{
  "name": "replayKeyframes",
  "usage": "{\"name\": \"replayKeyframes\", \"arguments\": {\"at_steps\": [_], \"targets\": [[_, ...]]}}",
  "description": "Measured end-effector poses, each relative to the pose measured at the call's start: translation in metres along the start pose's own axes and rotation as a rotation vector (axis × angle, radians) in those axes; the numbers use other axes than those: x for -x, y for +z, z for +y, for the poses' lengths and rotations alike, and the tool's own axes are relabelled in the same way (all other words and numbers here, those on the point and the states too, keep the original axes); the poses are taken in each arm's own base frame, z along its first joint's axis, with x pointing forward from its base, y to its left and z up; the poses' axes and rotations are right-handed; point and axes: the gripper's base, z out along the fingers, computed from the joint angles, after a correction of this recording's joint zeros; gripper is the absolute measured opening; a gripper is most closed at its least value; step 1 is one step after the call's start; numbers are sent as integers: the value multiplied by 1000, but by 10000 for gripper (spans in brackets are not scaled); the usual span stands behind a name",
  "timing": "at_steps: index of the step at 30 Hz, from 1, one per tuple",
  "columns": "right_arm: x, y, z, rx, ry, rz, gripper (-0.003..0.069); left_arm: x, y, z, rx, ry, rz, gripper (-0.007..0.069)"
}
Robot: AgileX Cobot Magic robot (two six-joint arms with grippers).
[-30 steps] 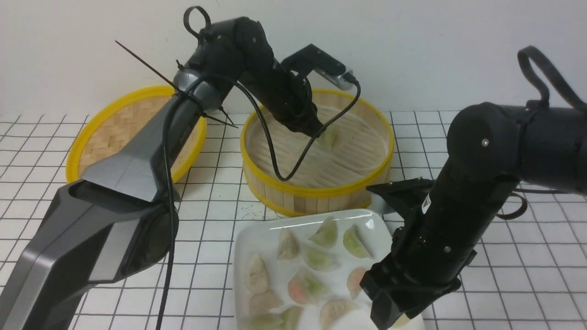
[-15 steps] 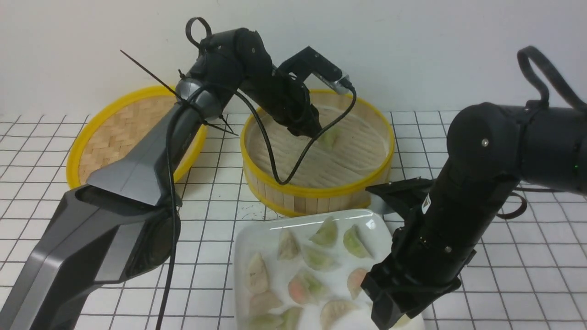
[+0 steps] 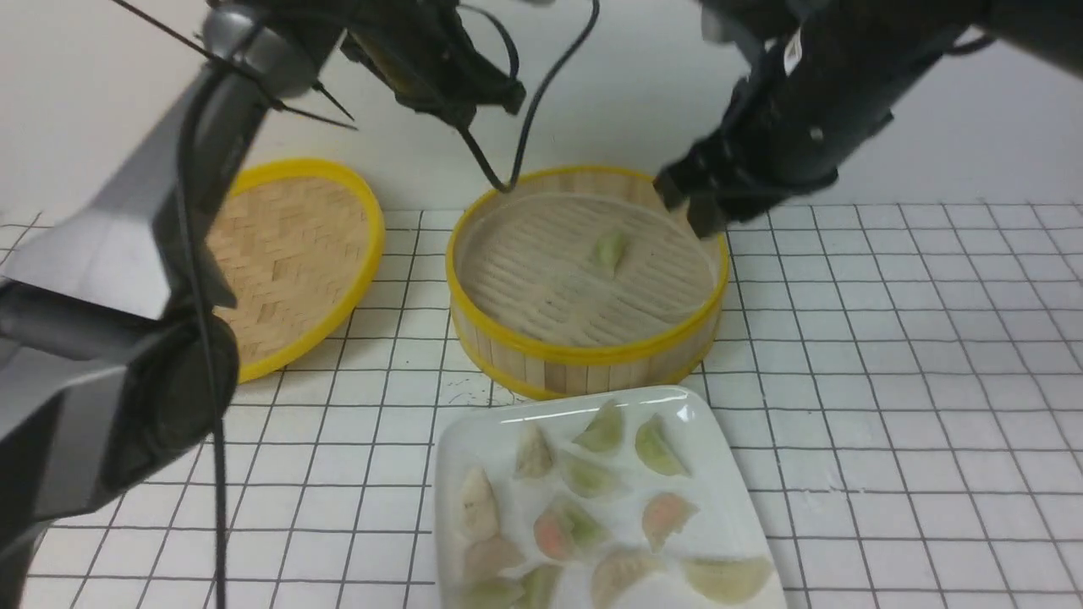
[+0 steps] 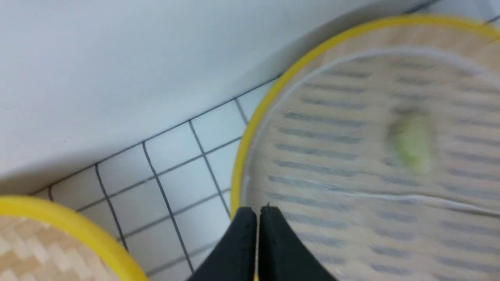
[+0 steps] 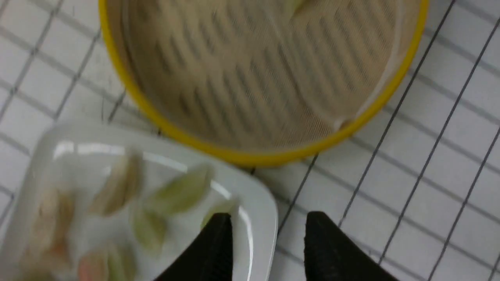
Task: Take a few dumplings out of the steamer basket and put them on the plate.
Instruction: Use the right arm to grab a dumpling from inside the steamer
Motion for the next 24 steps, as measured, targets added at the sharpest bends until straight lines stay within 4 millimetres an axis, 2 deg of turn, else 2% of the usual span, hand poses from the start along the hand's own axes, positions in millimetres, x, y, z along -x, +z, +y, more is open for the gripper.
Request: {"name": "replayKeyframes", "arguments": {"at_steps": [1, 2, 3, 4, 5, 6, 8, 9, 10, 11, 13, 14, 15, 16, 19, 21, 24], "targets": [[7, 6, -4, 8, 11, -8, 239, -3, -6, -2, -12, -6, 21, -6], [16, 13, -8, 26, 18, -22, 239, -6, -22, -5, -22, -8, 30, -6], [21, 26, -11, 34, 23, -11, 239, -12, -24, -7, -26, -10, 61, -6], [22, 28, -12, 37, 22, -10, 239, -13, -33, -8, -26, -11, 62, -6], [29, 40, -14, 45, 14, -14, 242, -26, -38, -10, -21, -14, 118, -6], [31, 47, -14, 46, 8, -10, 246, -30, -41, -10, -16, -17, 131, -6], [38, 77, -14, 58, -2, 4, 275, -56, -68, -8, 39, -33, 203, -6], [38, 83, -14, 57, -4, 12, 278, -59, -64, -8, 38, -36, 219, -6], [40, 92, -14, 59, -8, 16, 296, -66, -77, -8, 54, -45, 227, -6], [42, 108, -15, 60, -11, 22, 325, -84, -95, -8, 88, -63, 253, -6], [43, 126, -15, 60, -12, 29, 362, -101, -109, -10, 107, -87, 277, -6], [43, 145, -17, 58, -12, 36, 393, -118, -128, -12, 119, -104, 280, -6], [44, 147, -17, 56, -13, 31, 402, -119, -135, -12, 122, -106, 270, -6], [43, 164, -18, 49, -14, 33, 427, -133, -146, -14, 128, -119, 278, -6], [42, 197, -23, 14, -31, -2, 476, -161, -177, -18, 145, -125, 258, -6], [41, 215, -26, -6, -50, -34, 489, -175, -195, -20, 154, -124, 235, -6], [39, 230, -27, -15, -71, -58, 494, -186, -214, -22, 158, -127, 194, -6]]}}
